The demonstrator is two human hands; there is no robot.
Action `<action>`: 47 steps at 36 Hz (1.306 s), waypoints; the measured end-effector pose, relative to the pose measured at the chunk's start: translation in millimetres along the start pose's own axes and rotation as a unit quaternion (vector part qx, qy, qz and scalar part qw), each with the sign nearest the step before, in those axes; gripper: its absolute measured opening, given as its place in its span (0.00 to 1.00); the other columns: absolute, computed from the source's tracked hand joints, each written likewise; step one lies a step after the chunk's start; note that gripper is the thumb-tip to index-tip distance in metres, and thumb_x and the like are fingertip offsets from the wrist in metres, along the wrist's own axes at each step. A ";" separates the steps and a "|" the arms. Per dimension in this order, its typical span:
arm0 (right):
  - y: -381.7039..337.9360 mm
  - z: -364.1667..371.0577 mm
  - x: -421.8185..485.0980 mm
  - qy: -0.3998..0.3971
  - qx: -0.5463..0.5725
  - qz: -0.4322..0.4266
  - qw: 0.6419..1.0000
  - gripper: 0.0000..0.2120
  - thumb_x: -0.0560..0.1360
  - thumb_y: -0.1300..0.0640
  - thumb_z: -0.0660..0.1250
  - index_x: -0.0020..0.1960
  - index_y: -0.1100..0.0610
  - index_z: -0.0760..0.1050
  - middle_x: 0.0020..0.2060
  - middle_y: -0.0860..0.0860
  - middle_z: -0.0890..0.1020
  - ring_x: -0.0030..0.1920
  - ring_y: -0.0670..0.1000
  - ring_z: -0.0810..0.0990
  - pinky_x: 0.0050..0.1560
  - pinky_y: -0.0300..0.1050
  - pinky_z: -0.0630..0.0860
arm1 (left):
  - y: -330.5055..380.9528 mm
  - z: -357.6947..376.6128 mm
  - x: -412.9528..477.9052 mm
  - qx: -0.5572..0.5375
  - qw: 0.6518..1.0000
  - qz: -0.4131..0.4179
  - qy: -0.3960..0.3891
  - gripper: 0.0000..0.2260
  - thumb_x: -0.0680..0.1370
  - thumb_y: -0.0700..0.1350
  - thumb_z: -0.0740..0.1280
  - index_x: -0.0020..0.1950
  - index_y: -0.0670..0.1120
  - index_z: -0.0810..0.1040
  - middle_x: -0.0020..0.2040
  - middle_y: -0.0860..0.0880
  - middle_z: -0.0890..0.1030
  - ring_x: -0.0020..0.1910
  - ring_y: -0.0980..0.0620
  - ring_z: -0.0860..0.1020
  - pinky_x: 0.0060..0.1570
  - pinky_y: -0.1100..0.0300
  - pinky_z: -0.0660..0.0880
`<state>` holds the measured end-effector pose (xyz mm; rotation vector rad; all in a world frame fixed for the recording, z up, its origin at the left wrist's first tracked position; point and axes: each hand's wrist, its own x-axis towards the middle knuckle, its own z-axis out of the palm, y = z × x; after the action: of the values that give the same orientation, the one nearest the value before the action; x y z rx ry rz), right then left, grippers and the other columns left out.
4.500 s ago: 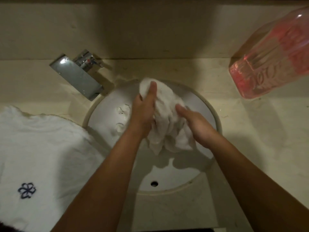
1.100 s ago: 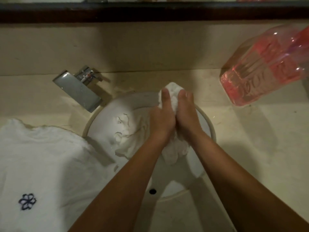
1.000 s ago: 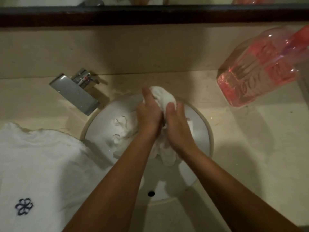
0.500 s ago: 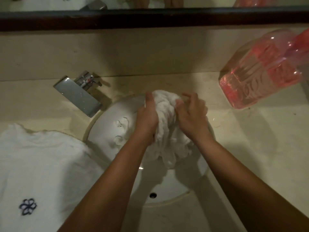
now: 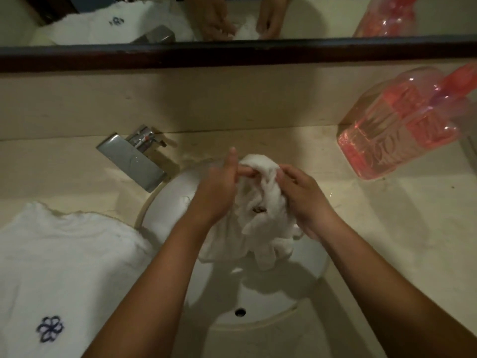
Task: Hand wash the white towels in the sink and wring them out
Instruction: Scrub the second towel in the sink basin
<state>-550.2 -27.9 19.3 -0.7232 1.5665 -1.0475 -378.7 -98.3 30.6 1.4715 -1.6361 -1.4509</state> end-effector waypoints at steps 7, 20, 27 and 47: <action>-36.2 -14.6 -3.9 -0.232 0.371 0.144 0.888 0.12 0.76 0.55 0.74 0.51 0.64 0.85 0.46 0.57 0.85 0.46 0.55 0.86 0.51 0.48 0.84 | -5.8 9.5 8.0 -0.196 0.978 0.020 -0.063 0.37 0.76 0.78 0.49 0.59 0.53 0.84 0.60 0.46 0.85 0.63 0.50 0.82 0.66 0.51 0.77; -2.9 -53.7 23.3 -0.138 -0.100 0.008 0.985 0.10 0.80 0.59 0.72 0.60 0.58 0.83 0.57 0.59 0.86 0.60 0.57 0.85 0.65 0.58 0.78 | -12.9 4.6 18.3 -0.171 0.979 -0.105 0.034 0.45 0.64 0.88 0.53 0.44 0.45 0.72 0.42 0.45 0.76 0.40 0.47 0.74 0.47 0.52 0.73; -3.9 -40.0 32.1 -0.063 -0.371 -0.080 0.923 0.09 0.88 0.51 0.59 0.63 0.44 0.77 0.49 0.41 0.81 0.46 0.41 0.78 0.45 0.35 0.70 | -7.9 2.9 21.3 0.002 0.995 -0.013 0.100 0.29 0.78 0.71 0.50 0.30 0.49 0.61 0.24 0.53 0.63 0.21 0.58 0.61 0.23 0.65 0.59; -1.1 18.9 18.9 -0.021 -0.077 0.030 0.996 0.33 0.79 0.32 0.57 0.75 0.50 0.72 0.69 0.50 0.80 0.70 0.51 0.78 0.74 0.53 0.73 | -6.1 42.1 18.1 0.006 0.989 -0.078 0.125 0.28 0.88 0.61 0.49 0.58 0.45 0.83 0.53 0.46 0.84 0.55 0.45 0.81 0.56 0.54 0.73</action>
<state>-536.7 -49.5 11.2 -0.7926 1.6351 -0.8678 -418.5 -98.4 7.2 1.7436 -1.4080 -1.2746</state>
